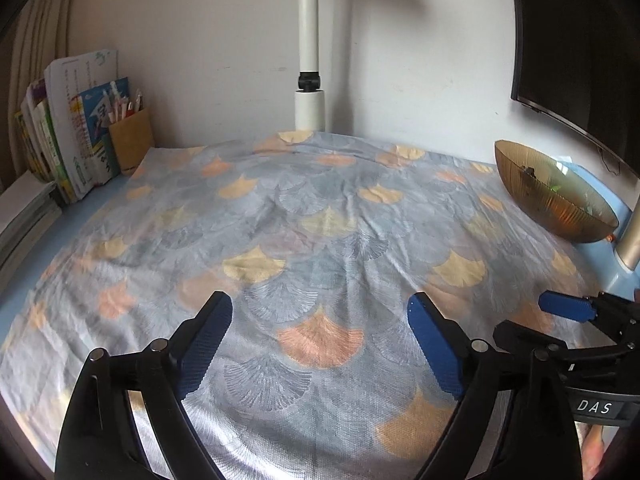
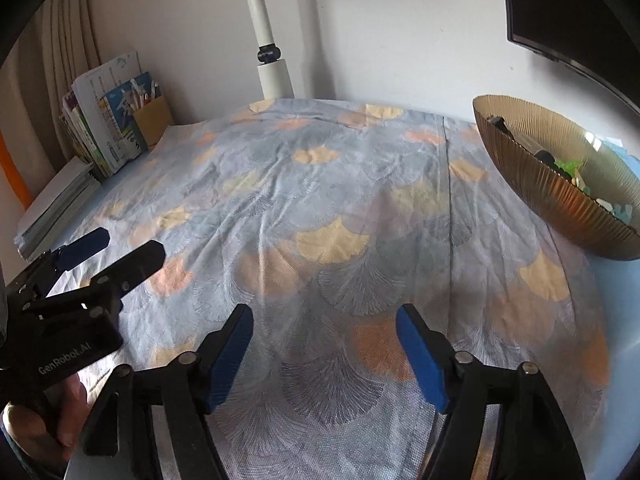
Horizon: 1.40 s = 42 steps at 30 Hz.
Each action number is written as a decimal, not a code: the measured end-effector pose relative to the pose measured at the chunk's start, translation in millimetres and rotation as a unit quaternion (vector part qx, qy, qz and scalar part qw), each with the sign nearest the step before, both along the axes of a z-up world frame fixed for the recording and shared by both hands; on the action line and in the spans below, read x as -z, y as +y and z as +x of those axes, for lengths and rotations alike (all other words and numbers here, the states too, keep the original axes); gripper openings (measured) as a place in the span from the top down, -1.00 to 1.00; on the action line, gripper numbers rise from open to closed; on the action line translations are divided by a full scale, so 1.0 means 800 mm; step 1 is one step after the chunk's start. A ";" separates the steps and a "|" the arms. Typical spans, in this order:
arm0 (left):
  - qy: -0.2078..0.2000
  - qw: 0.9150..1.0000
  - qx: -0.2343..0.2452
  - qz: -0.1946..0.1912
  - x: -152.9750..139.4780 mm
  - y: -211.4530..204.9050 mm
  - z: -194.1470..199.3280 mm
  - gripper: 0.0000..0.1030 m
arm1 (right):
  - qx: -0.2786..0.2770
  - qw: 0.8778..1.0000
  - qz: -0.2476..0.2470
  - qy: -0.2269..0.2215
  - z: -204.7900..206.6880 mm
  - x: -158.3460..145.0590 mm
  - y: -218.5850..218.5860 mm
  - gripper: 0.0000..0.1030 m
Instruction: Organize rigid objects
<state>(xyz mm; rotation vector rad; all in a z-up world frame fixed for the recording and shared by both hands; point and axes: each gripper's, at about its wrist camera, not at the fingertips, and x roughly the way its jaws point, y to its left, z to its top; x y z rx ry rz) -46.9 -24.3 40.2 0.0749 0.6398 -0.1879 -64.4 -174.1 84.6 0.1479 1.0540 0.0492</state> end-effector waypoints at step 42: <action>0.062 0.996 -0.037 -0.054 0.010 0.033 0.023 -0.97 | 0.000 1.000 0.007 0.024 0.005 0.009 -0.006 -0.50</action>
